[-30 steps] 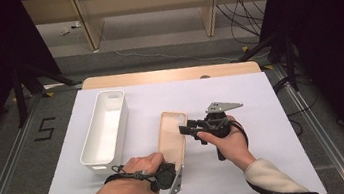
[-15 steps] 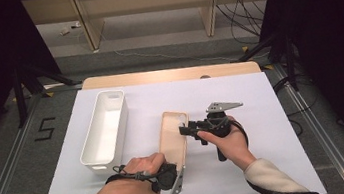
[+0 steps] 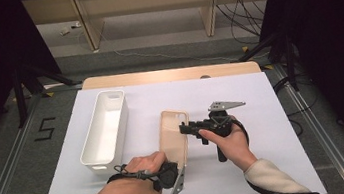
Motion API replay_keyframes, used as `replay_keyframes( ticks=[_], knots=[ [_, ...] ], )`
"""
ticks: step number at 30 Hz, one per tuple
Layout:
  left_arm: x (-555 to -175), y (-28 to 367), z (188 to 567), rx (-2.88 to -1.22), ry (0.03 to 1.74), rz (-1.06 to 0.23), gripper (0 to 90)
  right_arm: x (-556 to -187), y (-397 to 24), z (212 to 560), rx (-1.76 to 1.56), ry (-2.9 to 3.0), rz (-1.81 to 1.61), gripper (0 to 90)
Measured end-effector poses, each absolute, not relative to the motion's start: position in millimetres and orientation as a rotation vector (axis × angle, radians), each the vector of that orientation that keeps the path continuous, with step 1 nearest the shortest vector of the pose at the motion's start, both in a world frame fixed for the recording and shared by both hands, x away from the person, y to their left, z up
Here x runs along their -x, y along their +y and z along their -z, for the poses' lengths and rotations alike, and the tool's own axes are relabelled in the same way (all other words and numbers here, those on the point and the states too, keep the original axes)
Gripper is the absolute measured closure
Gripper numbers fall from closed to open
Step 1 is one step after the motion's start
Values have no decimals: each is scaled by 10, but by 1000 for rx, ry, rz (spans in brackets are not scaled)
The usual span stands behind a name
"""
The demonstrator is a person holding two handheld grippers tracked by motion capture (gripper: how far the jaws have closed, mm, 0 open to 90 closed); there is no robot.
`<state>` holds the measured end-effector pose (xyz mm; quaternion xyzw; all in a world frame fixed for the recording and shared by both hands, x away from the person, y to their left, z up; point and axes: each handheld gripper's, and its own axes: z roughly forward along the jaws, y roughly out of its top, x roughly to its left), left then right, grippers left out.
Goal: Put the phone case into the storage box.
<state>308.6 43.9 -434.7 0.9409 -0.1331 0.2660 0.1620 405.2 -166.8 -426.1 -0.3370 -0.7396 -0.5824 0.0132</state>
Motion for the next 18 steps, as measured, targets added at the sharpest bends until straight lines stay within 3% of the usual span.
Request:
replay_keyframes(
  ticks=[3, 10, 14, 18],
  knots=[
    [-3100, 446, 4346, -2675, -352, -764, 856, -4028, -1666, 4230, 1045, -2294, 1827, 799],
    [-3141, 480, 4336, -2657, -303, -772, 846, -3959, -1648, 4153, 1040, -2272, 1824, 813],
    [-3149, 509, 4303, -2614, -247, -746, 756, -3957, -1656, 4141, 1041, -2297, 1855, 814],
    [-3153, 556, 4257, -2541, -167, -736, 586, -3964, -1686, 4107, 1026, -2321, 1888, 813]
  ],
)
